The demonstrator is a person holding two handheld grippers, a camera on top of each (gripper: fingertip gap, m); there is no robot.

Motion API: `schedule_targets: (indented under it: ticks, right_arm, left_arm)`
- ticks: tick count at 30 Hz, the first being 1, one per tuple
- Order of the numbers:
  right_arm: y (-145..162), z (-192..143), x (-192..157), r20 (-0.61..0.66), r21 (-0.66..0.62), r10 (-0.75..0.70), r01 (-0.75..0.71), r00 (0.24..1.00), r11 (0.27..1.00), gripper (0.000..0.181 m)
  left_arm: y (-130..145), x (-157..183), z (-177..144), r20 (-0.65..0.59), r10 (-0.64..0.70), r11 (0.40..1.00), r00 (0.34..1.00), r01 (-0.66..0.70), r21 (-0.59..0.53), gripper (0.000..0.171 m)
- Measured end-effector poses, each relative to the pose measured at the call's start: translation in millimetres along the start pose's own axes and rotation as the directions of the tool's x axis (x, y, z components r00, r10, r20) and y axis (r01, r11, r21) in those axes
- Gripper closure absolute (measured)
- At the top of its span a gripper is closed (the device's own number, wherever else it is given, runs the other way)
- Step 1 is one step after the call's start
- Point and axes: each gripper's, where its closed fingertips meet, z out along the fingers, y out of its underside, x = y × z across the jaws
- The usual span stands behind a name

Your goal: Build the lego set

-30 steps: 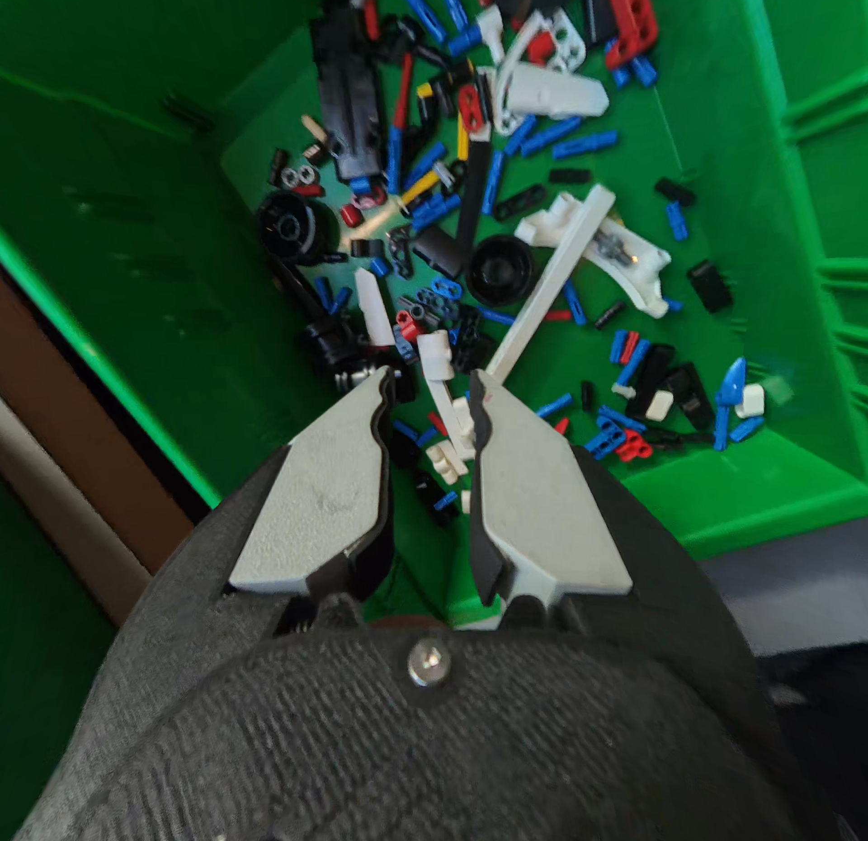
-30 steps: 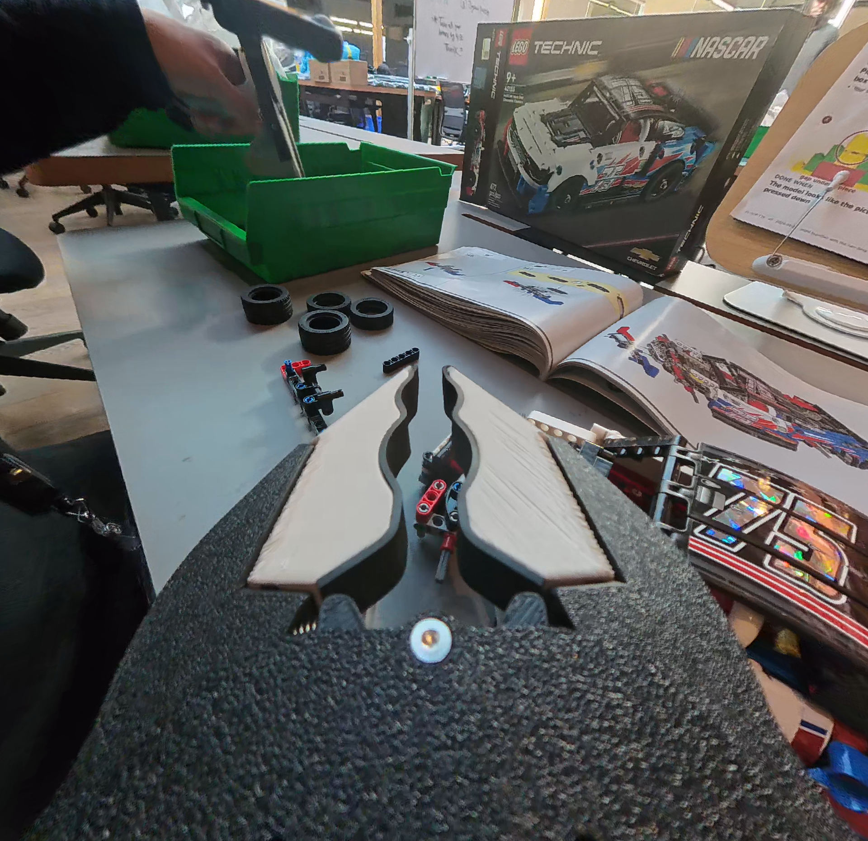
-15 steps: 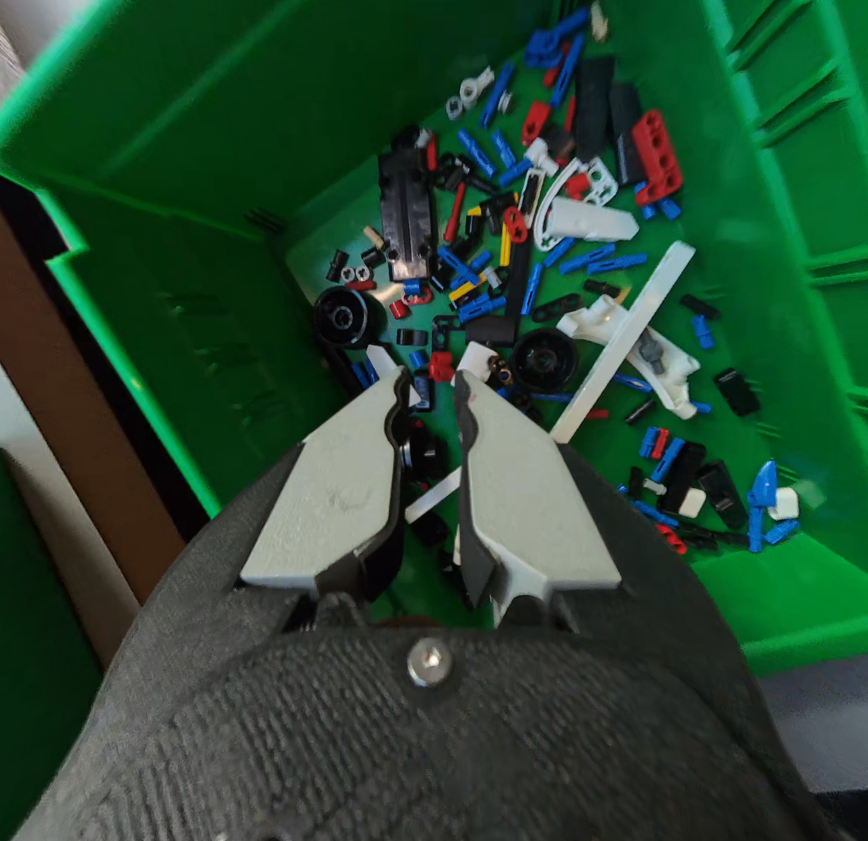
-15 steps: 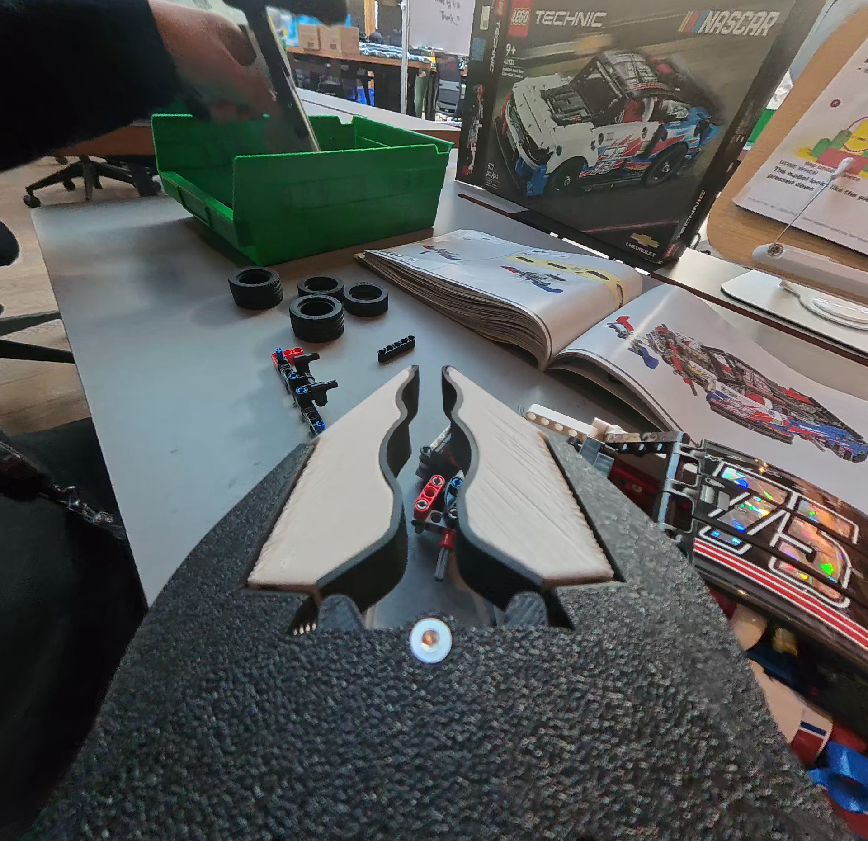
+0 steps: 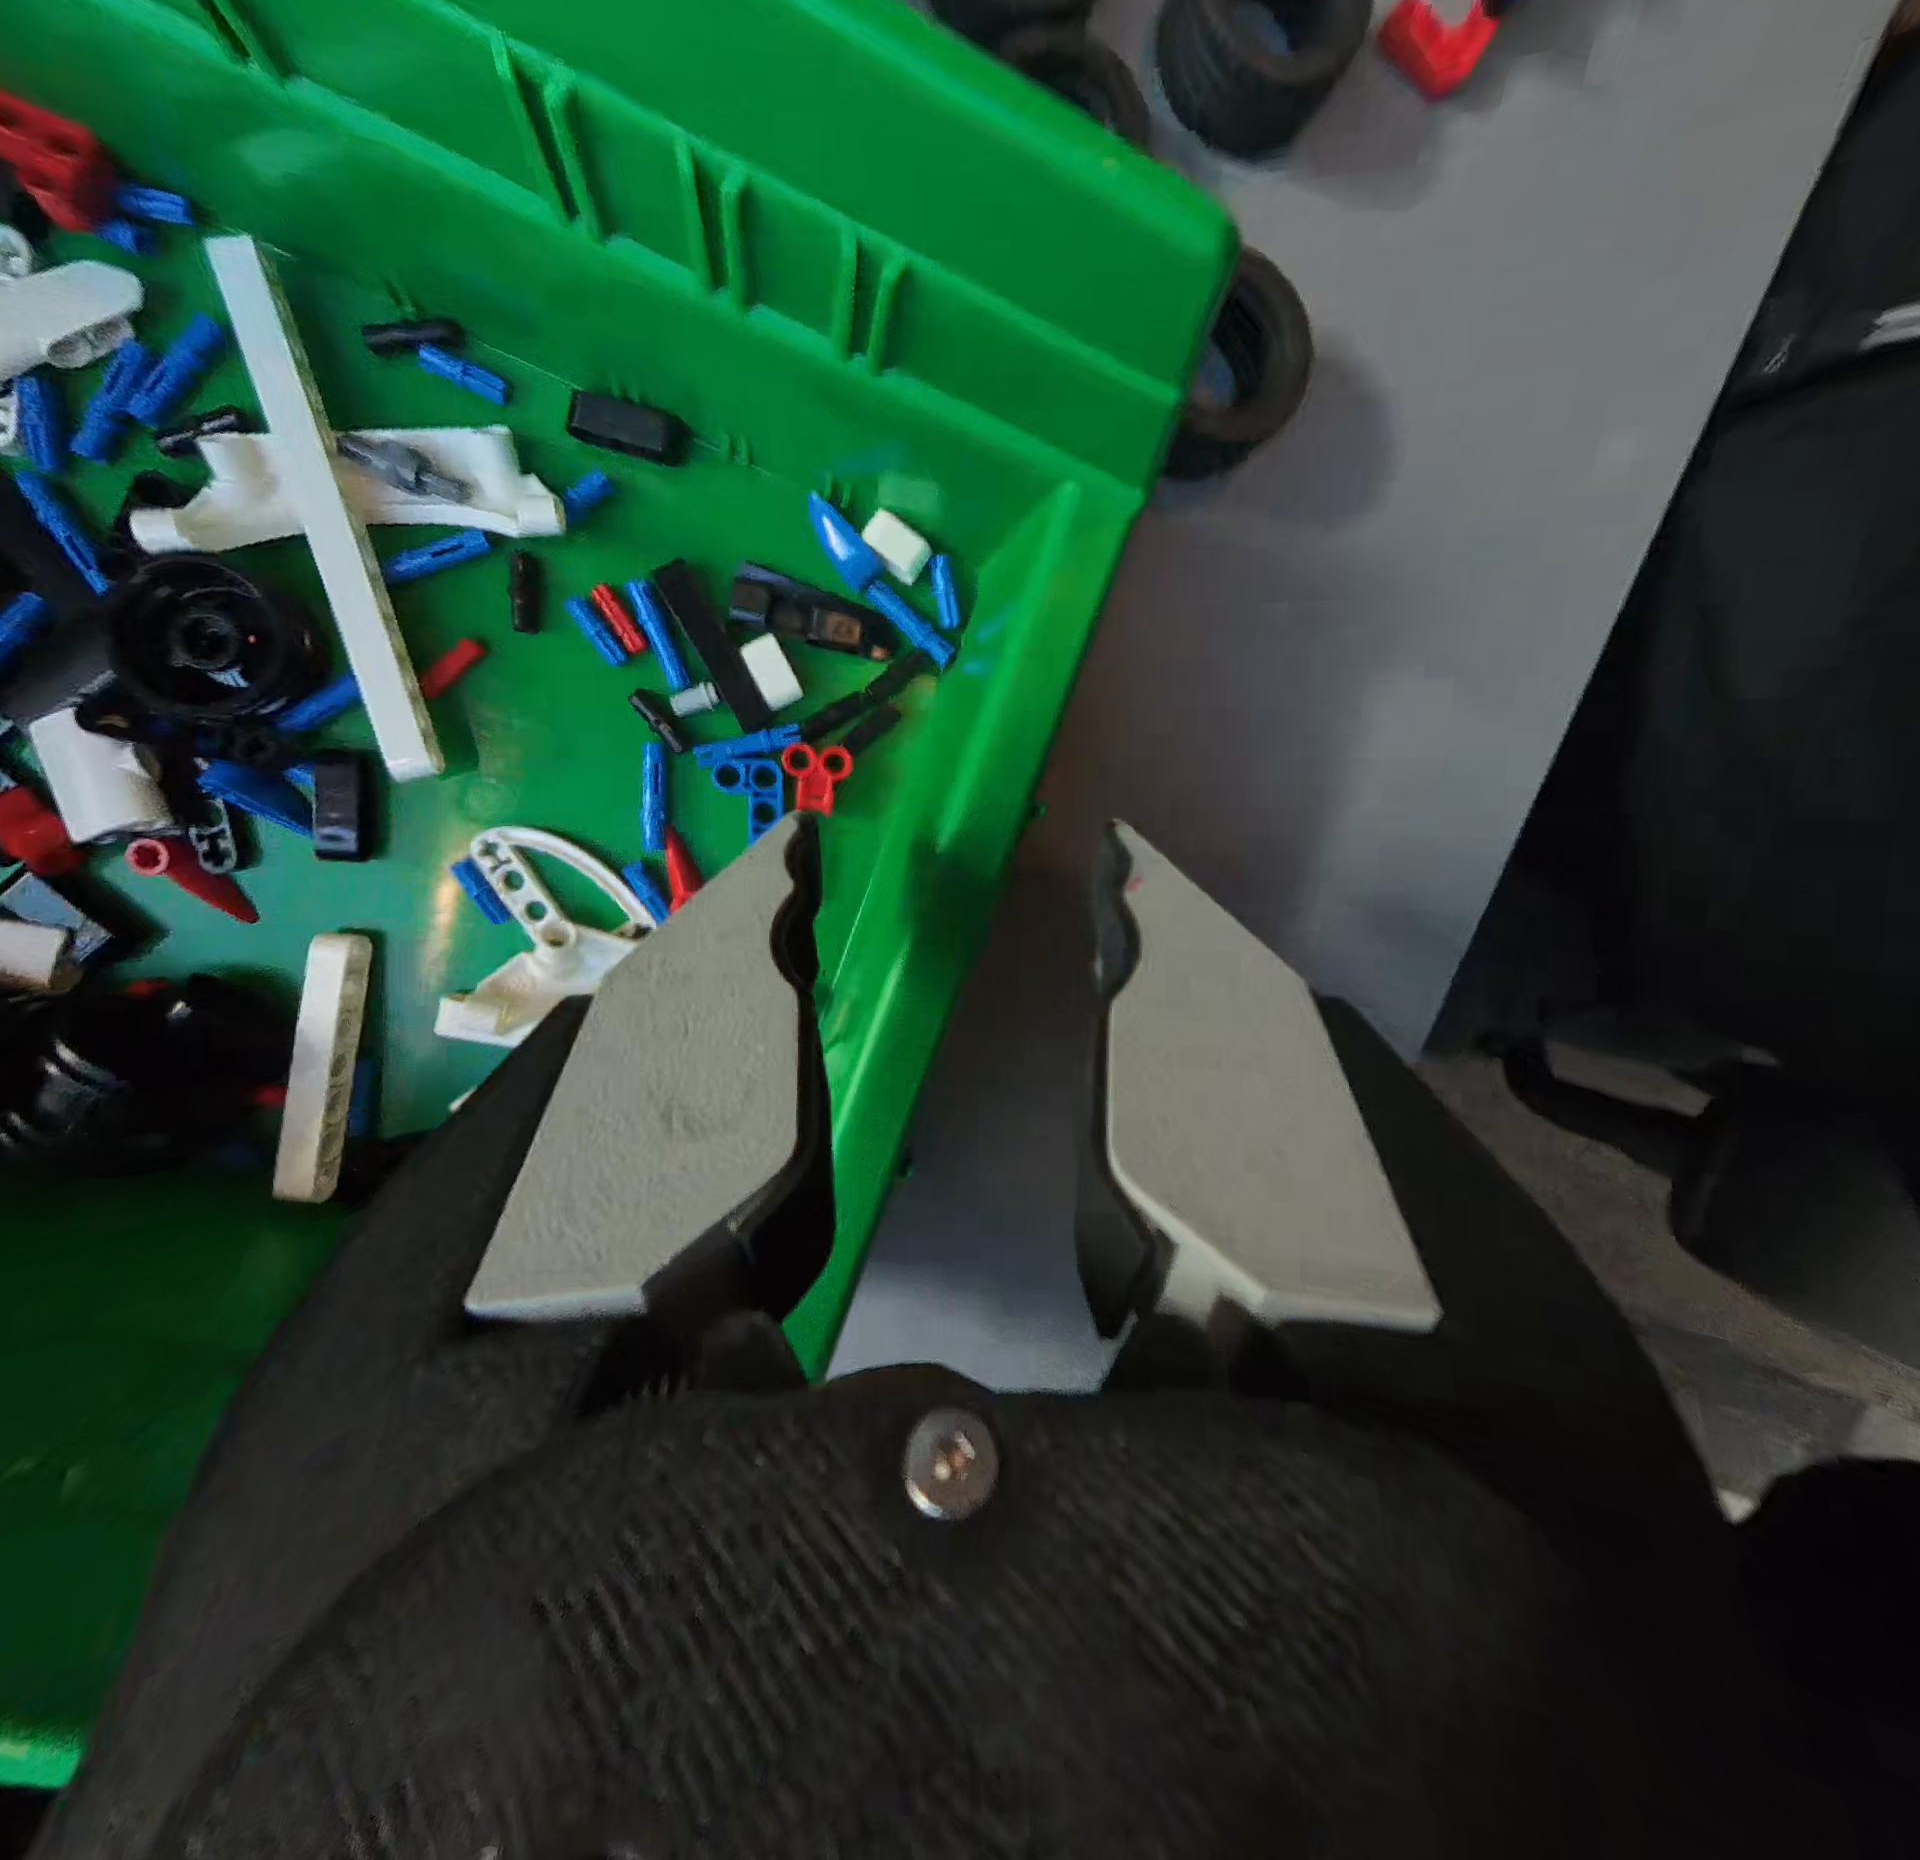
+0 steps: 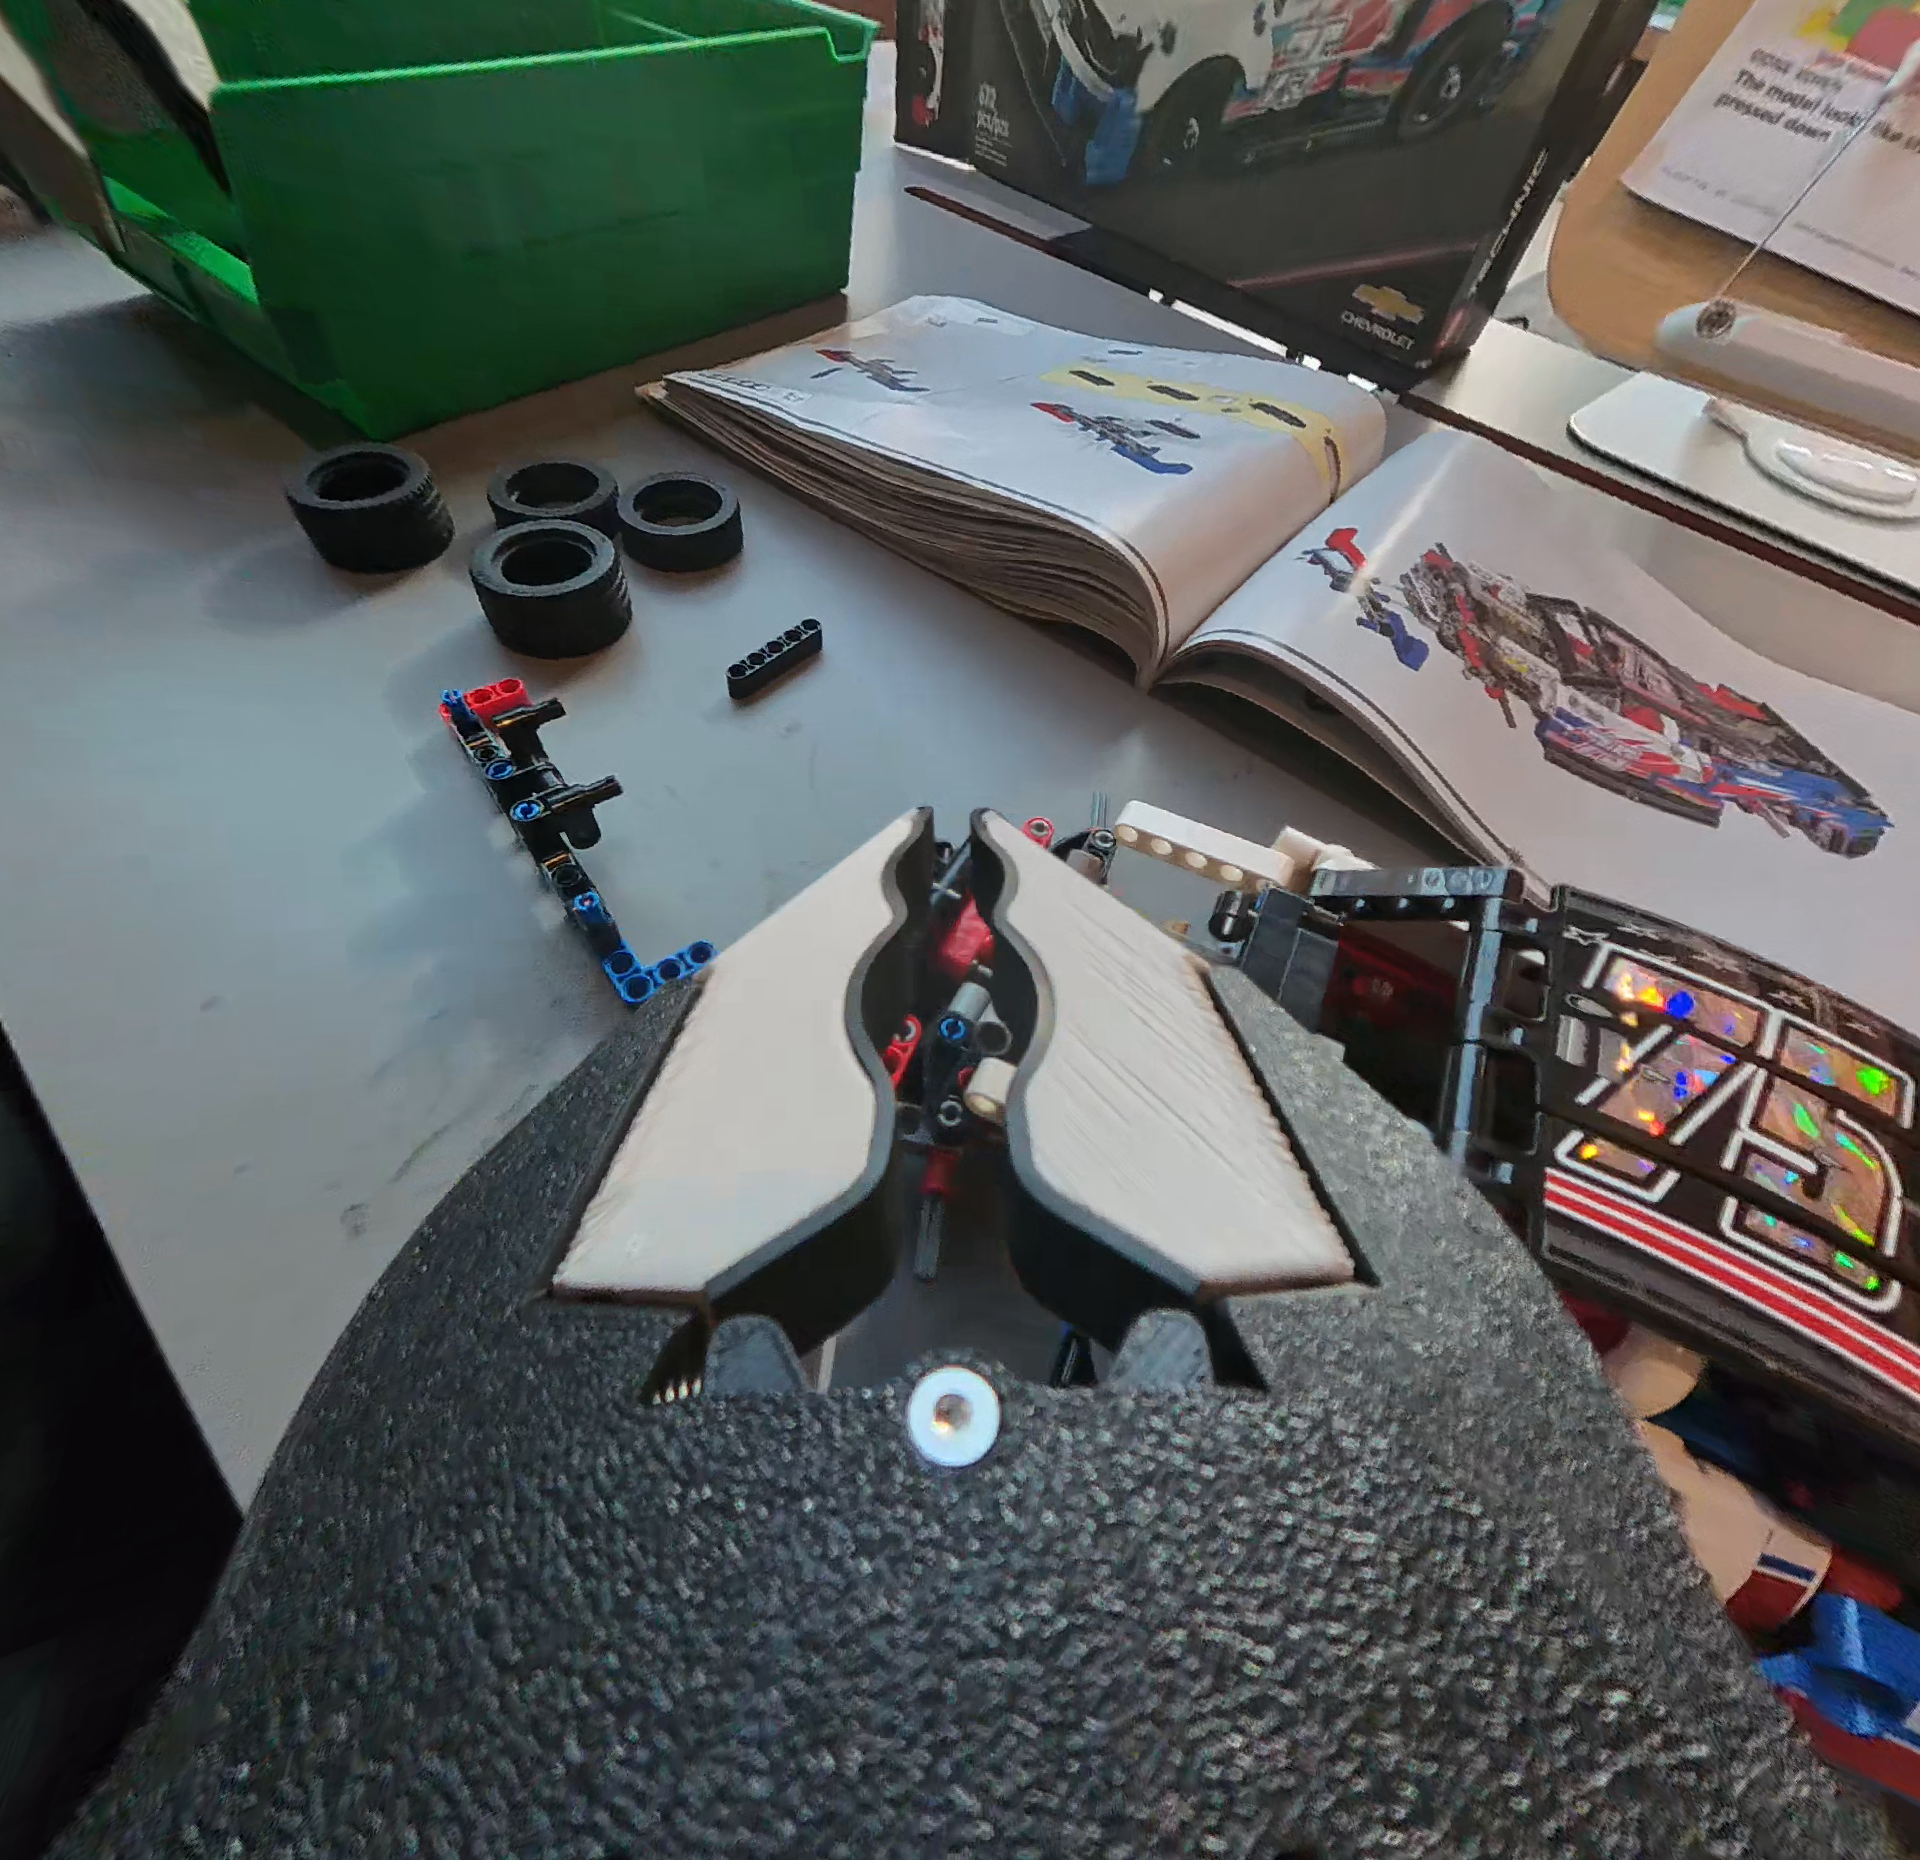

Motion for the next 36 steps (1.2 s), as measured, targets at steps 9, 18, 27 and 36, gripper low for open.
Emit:
schedule_targets:
  ticks: [9,18,27,36]
  right_arm:
    - [9,-6,-23,0.013,-0.11,0.121,-0.119,0.993,0.987,0.176]
    - [-50,-4,-25,0.085,0.132,0.009,-0.02,0.996,0.991,0.176]
    - [-96,-3,-65,0.151,0.318,-0.018,-0.031,0.988,0.948,0.178]
    - [-103,46,-94,0.38,0.273,-0.016,-0.096,0.925,0.957,0.161]
  left_arm:
    - [48,-13,21,0.219,0.259,0.948,0.941,-0.204,-0.245,0.145]
    - [11,51,-15,0.19,0.052,0.993,0.98,-0.071,0.091,0.135]
    - [19,-10,-68,0.417,-0.465,0.844,0.781,0.248,0.475,0.141]
    - [-13,-19,-72,0.419,-0.461,0.83,0.782,0.212,0.517,0.138]
